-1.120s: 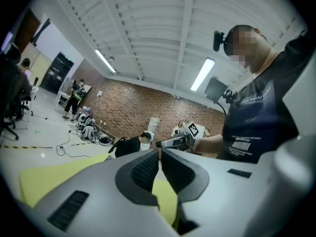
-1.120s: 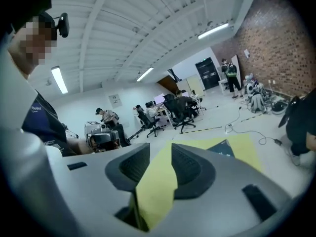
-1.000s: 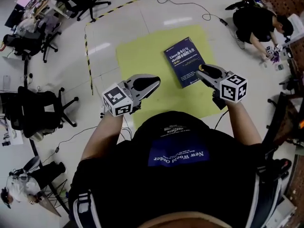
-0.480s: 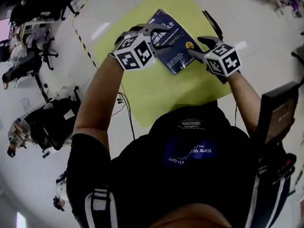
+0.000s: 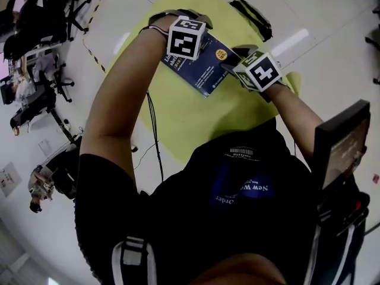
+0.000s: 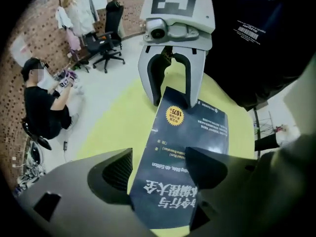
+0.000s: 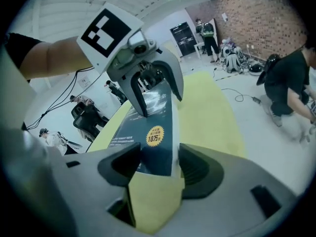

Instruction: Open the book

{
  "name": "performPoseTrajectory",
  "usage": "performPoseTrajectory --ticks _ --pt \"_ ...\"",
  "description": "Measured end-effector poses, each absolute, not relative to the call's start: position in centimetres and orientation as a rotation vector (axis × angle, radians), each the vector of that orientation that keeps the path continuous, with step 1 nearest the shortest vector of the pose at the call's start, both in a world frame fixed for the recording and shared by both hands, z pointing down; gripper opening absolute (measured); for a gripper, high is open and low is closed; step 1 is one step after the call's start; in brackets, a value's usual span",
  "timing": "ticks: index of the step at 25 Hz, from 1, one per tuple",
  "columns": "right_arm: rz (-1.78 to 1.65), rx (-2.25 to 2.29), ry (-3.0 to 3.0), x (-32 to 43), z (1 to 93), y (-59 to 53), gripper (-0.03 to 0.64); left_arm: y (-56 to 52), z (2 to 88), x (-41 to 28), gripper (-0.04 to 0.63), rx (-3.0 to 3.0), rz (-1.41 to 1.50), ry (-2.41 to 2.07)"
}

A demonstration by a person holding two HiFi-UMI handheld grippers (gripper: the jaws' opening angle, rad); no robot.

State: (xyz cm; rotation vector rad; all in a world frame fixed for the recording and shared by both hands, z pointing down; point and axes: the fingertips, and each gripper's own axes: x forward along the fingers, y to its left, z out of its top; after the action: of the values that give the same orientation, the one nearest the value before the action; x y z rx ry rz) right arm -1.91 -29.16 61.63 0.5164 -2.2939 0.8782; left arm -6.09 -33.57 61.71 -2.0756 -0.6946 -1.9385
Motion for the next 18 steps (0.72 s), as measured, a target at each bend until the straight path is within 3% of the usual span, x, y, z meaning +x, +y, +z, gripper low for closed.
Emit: performPoseTrajectory --ticks 3,7,18 --pt "0.841 0.537 -2.319 -1.5 61.4 -29.2 0.214 -33.4 62.1 -5.7 0.322 -2.115 -1.995 -0.740" --pt "0.733 0.568 -2.381 -1.6 58.6 -29.3 0.106 -33.2 61.8 -6.3 0.322 -2.099 -1.993 -0.741" --pt "0.498 0.391 -2.522 -6.5 49.4 -24.1 0.069 -27.2 56.3 -7.6 0.319 -1.924 -1.665 -0.654"
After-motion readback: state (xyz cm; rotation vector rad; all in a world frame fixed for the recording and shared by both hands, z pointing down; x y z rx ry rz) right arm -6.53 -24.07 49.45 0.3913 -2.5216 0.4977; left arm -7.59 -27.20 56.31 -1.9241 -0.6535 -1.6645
